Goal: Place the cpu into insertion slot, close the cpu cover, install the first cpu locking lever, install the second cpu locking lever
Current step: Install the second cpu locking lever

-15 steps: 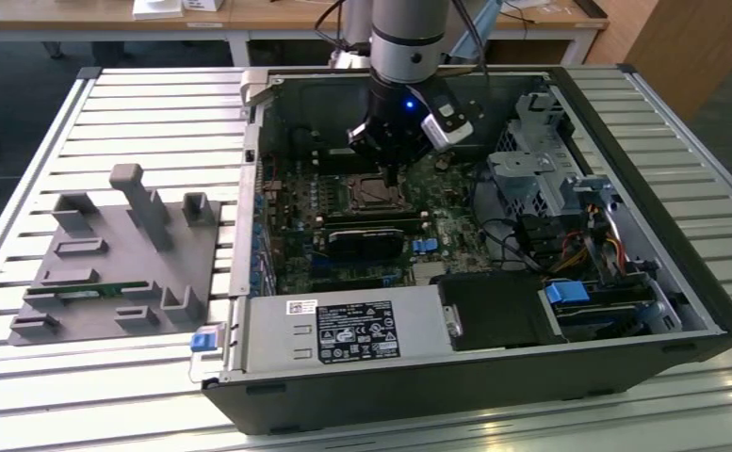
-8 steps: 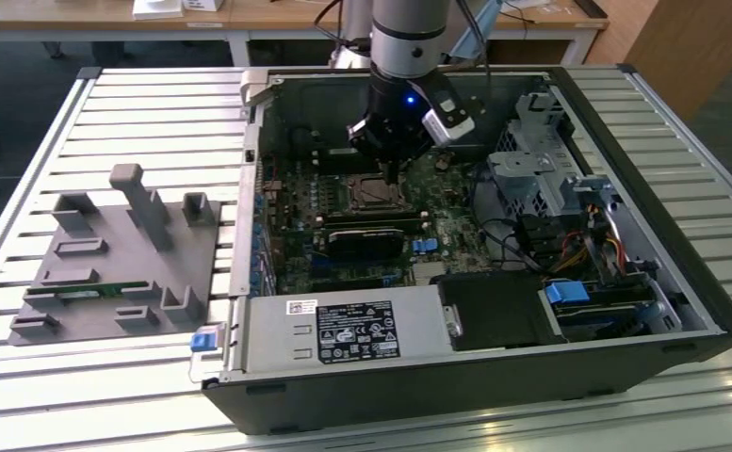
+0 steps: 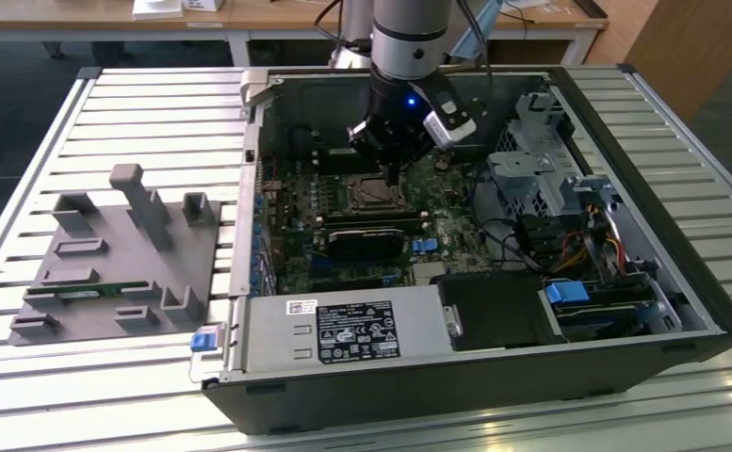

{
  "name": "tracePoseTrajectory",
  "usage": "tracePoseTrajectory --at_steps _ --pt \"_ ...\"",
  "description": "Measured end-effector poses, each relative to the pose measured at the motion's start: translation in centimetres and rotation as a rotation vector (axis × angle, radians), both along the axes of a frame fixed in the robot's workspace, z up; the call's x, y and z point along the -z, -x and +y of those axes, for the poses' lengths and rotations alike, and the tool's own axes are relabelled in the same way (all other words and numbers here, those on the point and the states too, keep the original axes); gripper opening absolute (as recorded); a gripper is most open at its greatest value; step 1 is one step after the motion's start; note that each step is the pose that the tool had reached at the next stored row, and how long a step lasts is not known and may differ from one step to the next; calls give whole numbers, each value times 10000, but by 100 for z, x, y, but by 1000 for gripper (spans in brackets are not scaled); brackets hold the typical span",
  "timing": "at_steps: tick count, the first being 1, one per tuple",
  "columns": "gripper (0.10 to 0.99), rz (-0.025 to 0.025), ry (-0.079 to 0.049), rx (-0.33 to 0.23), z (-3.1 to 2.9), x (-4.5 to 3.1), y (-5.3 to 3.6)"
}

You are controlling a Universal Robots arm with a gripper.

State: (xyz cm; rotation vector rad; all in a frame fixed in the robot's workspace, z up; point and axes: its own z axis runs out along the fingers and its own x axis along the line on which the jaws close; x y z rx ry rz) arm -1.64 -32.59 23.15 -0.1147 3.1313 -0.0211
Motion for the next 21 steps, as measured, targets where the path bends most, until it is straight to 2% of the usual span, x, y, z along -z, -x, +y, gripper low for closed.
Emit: tracePoseTrajectory --at_steps 7,11,12,14,15,17,21 --pt "106 0 -1 -1 -56 0 0" --pt "106 4 -28 -1 -138 1 0" --pt "106 20 -141 -1 -149 2 0" --pt "106 65 -491 -1 -166 2 0" --pt "106 84 -613 -1 -180 2 0" --pt "106 94 -745 -2 -219 6 0" --pt "106 97 -866 -2 -320 10 0"
